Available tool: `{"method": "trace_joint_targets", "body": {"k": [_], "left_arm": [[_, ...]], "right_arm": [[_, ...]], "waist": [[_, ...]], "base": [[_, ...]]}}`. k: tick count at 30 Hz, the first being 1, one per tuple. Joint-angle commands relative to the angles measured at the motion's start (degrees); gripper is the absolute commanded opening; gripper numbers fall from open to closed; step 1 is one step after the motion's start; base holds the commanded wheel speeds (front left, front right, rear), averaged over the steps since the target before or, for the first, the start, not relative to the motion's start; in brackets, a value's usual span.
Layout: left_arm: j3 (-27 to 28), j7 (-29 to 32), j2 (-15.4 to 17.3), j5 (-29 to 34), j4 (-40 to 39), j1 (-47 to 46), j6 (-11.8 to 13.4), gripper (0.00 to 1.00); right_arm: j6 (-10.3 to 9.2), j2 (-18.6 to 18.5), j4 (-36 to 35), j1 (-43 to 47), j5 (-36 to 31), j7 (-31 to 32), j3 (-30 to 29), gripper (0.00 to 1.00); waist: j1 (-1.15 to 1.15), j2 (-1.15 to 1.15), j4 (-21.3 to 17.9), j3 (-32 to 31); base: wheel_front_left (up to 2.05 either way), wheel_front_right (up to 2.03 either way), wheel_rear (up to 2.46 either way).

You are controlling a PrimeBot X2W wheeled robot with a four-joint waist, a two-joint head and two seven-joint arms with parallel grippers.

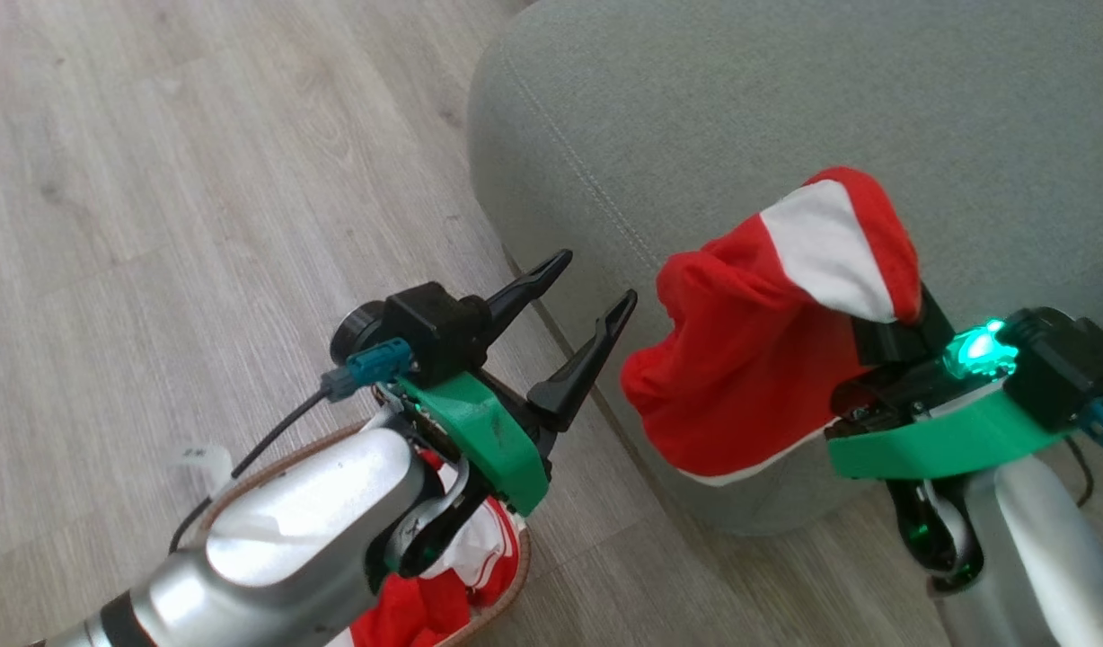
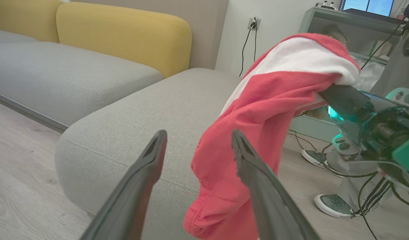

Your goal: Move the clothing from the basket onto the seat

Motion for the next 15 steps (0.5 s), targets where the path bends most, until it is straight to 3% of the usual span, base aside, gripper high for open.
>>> {"method": "trace_joint_targets", "body": {"k": [1,8,15], "left_arm": [[2.16,-0.35,1.70,0.48,-1.64,-3.07,0.33,1.00],[1.82,0.32,2.05,0.83,-2.31,-3.97,0.16,1.00],[1.51,1.34,2.52,1.57,-3.66,-5.66,-0.09,1.00]], "right_arm": [[-0.01,0.11,-2.62,-0.56,-0.61,-0.25,0.36,0.00],[-0.01,0.17,-2.76,-2.51,-0.16,-0.03,-0.78,0.00],[-0.01,-2.93,-0.27,-9.31,1.07,0.90,-3.80,0.00]], "waist": [[0.00,0.00,-0.22,0.30],[0.00,0.00,0.32,2.12],[0.00,0.00,2.33,5.42]], "base": [[0.00,0.00,0.00],[0.00,0.00,0.00],[0.00,0.00,0.00]]}}
